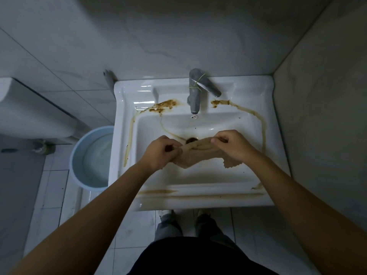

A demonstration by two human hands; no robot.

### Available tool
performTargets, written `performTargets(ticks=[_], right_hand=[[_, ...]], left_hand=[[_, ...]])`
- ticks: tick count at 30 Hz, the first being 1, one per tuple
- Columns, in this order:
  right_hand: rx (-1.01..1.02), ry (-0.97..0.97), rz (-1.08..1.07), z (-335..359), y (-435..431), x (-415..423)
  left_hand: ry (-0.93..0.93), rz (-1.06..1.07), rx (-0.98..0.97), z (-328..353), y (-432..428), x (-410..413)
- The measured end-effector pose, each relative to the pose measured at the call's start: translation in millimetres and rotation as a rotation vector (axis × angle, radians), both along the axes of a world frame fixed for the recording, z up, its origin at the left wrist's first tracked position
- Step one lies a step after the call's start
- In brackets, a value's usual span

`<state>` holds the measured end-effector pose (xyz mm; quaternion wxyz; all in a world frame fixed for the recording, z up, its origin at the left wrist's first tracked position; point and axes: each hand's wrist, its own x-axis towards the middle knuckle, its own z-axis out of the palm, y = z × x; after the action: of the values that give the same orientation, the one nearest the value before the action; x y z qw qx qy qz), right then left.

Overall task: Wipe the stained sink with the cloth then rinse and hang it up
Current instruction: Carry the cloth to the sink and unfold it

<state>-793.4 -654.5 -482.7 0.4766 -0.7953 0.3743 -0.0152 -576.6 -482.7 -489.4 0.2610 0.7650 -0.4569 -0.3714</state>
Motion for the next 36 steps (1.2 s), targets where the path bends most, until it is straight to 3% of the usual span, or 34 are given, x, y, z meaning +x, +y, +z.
performTargets(ticks=[4,7,10,16,27,32,36], right_hand=[[0.050,0.054,-0.001,-4.0,0.4,-9.2],[0.129,0.186,0.030,-15.9,-3.0,-18.2],[0.047,0.312,0.110,-31.4,-6.0,-33.5],[-0.003,0.175,-0.042,-41.9,-7.2,-47.2],[-0.100,-0.140,-0.292,40.5,-40.6,-22.8],[-0.116,-0.112,-0.228,57.9,-42.3,-28.1],[-0.029,0.038,-0.128,28.6,-21.5,-41.4]], left_hand=[[-0.067,0.054,-0.032,2.6,-1.8,3.7],[0.018,0.160,-0.006,4.9,-7.6,6.2],[0.117,0.233,0.018,5.8,-8.6,14.8],[0.132,0.300,0.097,-0.6,1.0,26.7],[0.190,0.416,-0.102,54.2,-19.9,53.8],[0.177,0.380,-0.112,58.9,-9.6,57.9],[0.183,0.330,0.052,28.7,16.5,48.2]])
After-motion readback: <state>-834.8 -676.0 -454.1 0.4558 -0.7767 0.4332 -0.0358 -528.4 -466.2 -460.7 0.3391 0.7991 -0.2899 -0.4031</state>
